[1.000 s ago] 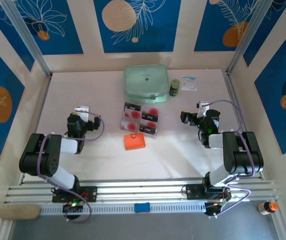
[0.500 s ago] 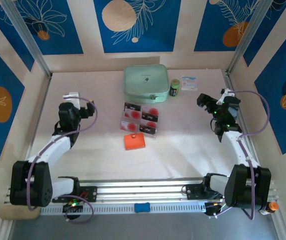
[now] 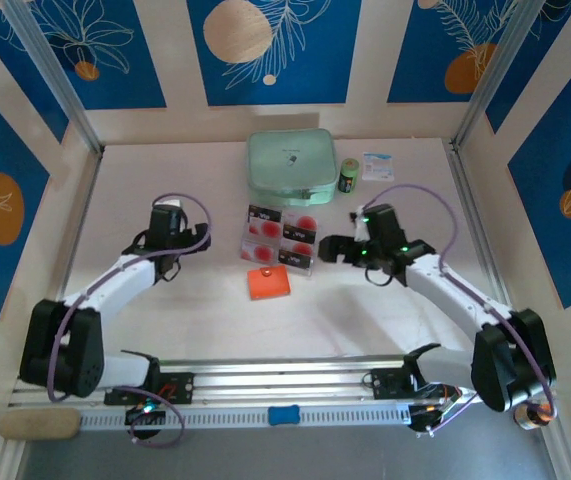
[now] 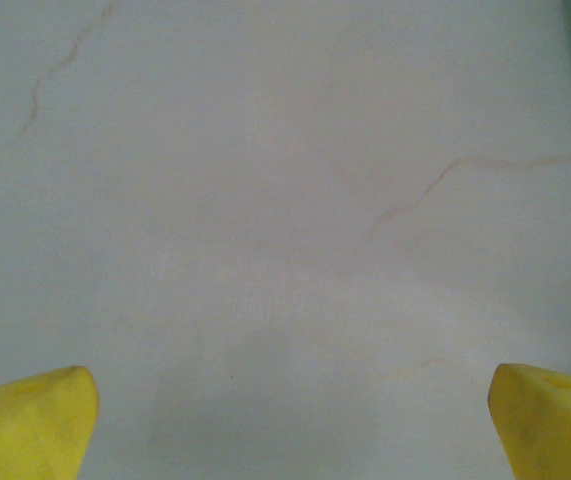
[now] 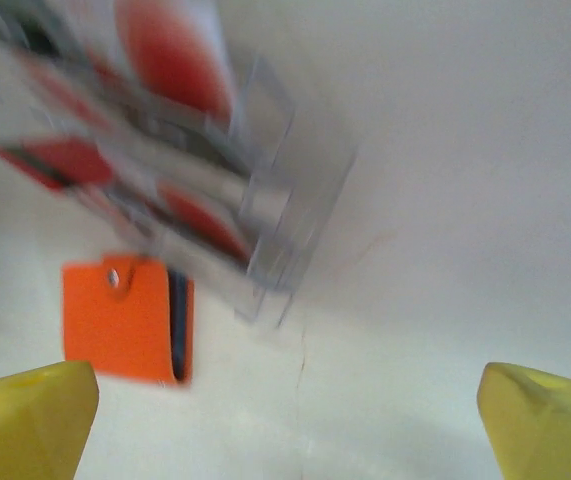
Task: Put the credit cards into the card holder
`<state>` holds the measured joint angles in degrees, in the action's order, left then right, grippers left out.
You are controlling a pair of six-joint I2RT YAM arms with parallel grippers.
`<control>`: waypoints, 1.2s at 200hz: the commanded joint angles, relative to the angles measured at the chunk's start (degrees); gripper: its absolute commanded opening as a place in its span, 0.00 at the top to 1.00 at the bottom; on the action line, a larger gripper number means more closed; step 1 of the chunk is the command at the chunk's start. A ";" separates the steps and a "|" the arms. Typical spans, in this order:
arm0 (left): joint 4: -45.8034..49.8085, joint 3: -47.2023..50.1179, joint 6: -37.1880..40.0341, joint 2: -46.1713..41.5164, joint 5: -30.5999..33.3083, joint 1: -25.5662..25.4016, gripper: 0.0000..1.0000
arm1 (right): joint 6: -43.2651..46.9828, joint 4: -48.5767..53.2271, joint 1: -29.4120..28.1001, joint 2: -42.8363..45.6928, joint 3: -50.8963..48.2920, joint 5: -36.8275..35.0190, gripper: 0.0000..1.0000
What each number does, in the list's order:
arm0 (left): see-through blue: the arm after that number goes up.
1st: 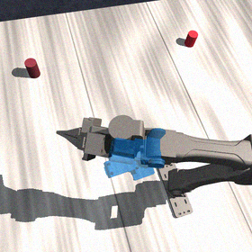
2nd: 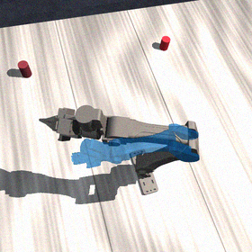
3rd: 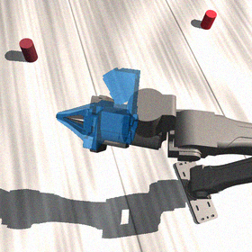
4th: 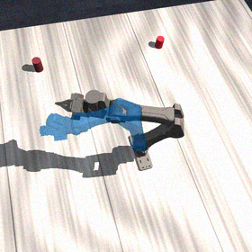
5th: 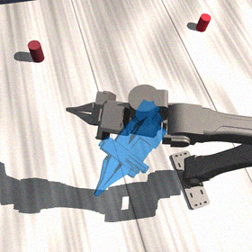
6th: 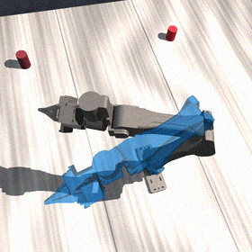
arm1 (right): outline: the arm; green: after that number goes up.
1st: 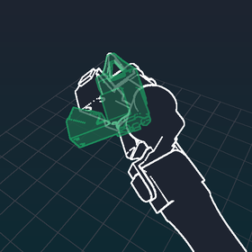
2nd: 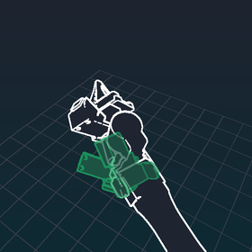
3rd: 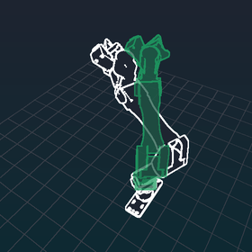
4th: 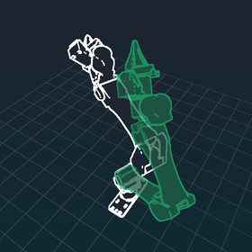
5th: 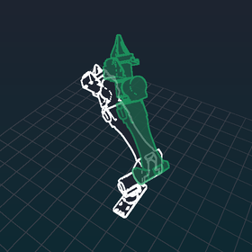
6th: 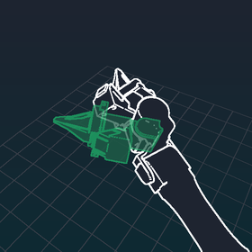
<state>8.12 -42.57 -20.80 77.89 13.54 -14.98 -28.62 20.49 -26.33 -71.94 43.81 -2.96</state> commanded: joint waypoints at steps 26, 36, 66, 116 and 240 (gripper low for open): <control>10.60 -2.72 -3.71 -0.18 4.80 -5.12 0.00 | -3.73 5.47 -9.60 -6.85 2.86 -10.33 0.02; 11.13 -1.68 -4.73 -1.84 3.89 -6.48 0.00 | -4.05 5.36 -10.42 -7.86 2.78 -10.75 0.02; 13.03 0.67 -8.36 -5.24 1.81 -11.21 0.00 | -4.29 4.82 -11.13 -9.18 2.86 -11.43 0.02; 12.01 0.58 -11.63 -3.15 0.57 -16.66 0.00 | -3.99 4.65 -10.00 -9.62 3.43 -11.42 0.02; 10.82 -13.29 -7.79 11.99 1.15 -19.56 0.00 | -4.80 4.44 -8.65 -7.96 1.47 -11.36 0.02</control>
<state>18.79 -52.71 -30.70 87.50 13.98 -33.95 -32.36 24.29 -35.40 -80.90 45.98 -13.58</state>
